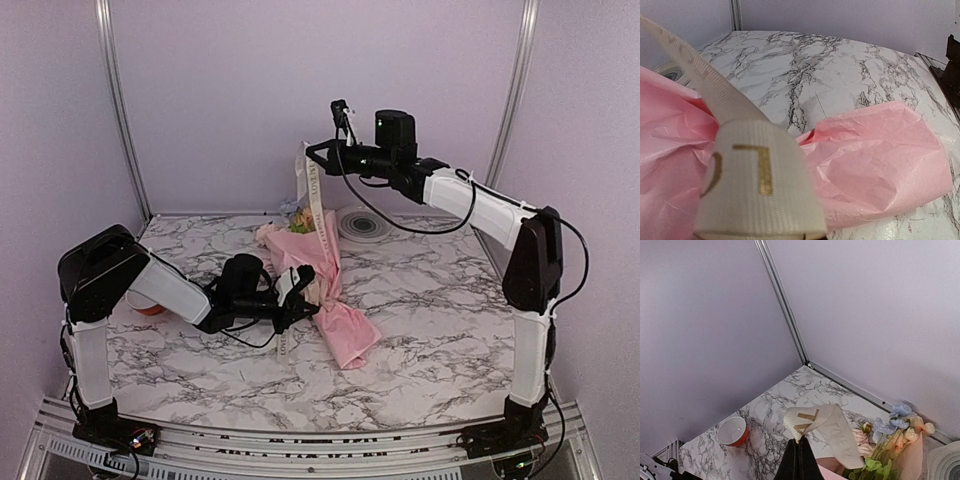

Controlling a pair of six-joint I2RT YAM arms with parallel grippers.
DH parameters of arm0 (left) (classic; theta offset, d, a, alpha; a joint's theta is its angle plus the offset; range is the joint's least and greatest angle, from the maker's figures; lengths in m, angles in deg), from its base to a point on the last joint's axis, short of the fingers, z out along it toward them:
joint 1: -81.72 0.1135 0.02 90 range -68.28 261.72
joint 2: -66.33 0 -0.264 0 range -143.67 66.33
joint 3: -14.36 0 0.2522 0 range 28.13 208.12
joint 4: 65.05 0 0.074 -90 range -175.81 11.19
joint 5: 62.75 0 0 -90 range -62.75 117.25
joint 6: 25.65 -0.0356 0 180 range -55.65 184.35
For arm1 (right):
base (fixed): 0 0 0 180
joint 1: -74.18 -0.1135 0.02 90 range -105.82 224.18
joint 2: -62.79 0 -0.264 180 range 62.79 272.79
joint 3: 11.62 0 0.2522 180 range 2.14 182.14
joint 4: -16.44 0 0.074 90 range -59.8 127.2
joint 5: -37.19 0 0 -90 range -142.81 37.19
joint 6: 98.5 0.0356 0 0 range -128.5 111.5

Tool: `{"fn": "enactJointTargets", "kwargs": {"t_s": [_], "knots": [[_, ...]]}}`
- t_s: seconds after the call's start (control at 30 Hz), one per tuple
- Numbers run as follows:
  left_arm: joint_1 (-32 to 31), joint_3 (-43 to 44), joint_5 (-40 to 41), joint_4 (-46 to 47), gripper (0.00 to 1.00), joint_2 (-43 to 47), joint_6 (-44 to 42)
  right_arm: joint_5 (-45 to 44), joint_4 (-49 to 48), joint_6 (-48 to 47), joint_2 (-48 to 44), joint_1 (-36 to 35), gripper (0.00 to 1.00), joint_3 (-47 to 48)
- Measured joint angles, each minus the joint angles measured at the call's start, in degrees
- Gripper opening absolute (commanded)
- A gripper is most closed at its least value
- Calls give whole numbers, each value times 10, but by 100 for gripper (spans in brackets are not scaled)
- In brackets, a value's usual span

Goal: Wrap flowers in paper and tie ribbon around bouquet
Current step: Cross the half-tied ribbon over the folded bouquet.

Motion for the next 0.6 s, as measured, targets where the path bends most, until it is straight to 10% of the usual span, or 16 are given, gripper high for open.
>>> {"fn": "enactJointTargets", "kwargs": {"t_s": [0.43, 0.6], "knots": [[0, 0, 3, -15, 0, 10, -8, 34, 26, -19, 94, -120, 3, 122], [0, 0, 3, -18, 0, 10, -8, 58, 37, -15, 113, -132, 66, 129]]}}
